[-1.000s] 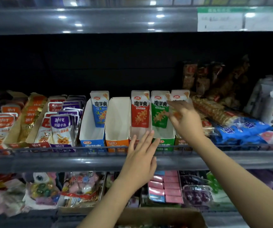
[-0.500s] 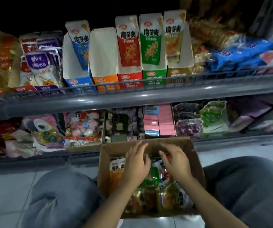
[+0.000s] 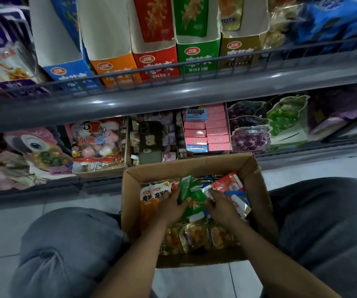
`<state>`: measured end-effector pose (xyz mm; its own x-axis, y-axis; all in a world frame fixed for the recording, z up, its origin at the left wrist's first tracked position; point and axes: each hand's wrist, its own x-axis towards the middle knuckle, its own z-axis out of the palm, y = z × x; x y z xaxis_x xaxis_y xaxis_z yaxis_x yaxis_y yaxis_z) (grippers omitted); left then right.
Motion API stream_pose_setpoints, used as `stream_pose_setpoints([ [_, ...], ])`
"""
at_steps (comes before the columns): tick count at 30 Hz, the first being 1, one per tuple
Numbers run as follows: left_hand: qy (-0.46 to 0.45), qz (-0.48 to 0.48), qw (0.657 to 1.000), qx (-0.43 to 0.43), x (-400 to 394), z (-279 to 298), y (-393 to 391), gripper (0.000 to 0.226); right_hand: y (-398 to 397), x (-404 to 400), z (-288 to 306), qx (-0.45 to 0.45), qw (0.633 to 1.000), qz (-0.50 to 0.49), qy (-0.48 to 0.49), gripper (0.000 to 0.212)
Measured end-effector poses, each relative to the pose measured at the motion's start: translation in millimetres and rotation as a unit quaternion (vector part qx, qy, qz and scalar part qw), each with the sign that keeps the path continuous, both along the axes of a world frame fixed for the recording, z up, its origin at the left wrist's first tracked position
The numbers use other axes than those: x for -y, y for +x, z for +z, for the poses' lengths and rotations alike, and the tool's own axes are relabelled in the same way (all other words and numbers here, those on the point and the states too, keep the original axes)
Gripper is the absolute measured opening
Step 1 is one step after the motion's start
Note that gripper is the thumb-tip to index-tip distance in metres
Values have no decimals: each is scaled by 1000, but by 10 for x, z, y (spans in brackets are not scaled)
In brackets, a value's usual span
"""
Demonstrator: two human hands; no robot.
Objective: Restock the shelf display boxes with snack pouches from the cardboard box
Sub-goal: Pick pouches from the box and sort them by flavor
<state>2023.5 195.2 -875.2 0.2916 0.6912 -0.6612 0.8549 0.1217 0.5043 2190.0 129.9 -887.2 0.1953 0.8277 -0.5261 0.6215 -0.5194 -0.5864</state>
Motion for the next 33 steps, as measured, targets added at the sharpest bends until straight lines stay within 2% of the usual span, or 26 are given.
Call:
stream_pose_setpoints([
  [2,0,23,1000,9,-6,-23,3,59,-19,-34,-6,-35,999,-25,-13,50],
  [5,52,21,998,4,-19,-93,-13,45,-50,-74,-25,-111,990,-83,-26,49],
  [7,66,20,998,12,-22,-105,-5,44,-60,-90,-24,-142,981,-126,-32,50],
  [11,16,51,998,29,-69,-88,34,91,-62,-110,-46,-144,979,-141,-37,52],
  [15,-20,31,999,8,-109,-103,43,95,-64,-74,-45,-149,980,-128,-38,46],
  [19,-36,31,999,20,-82,-45,39,79,-65,-55,1,-173,975,-133,-48,44],
  [22,-42,-6,999,-10,-101,-19,3,53,-67,-41,52,-216,962,-157,-55,41],
  [24,-71,8,997,-5,-123,18,-25,43,-68,-32,101,-247,952,-174,-49,36],
  [28,-97,67,993,25,-204,131,-9,38,-42,-98,254,-309,925,-222,-20,28],
  [33,-109,145,977,115,-327,373,59,29,17,-210,429,-367,898,-240,20,19],
])
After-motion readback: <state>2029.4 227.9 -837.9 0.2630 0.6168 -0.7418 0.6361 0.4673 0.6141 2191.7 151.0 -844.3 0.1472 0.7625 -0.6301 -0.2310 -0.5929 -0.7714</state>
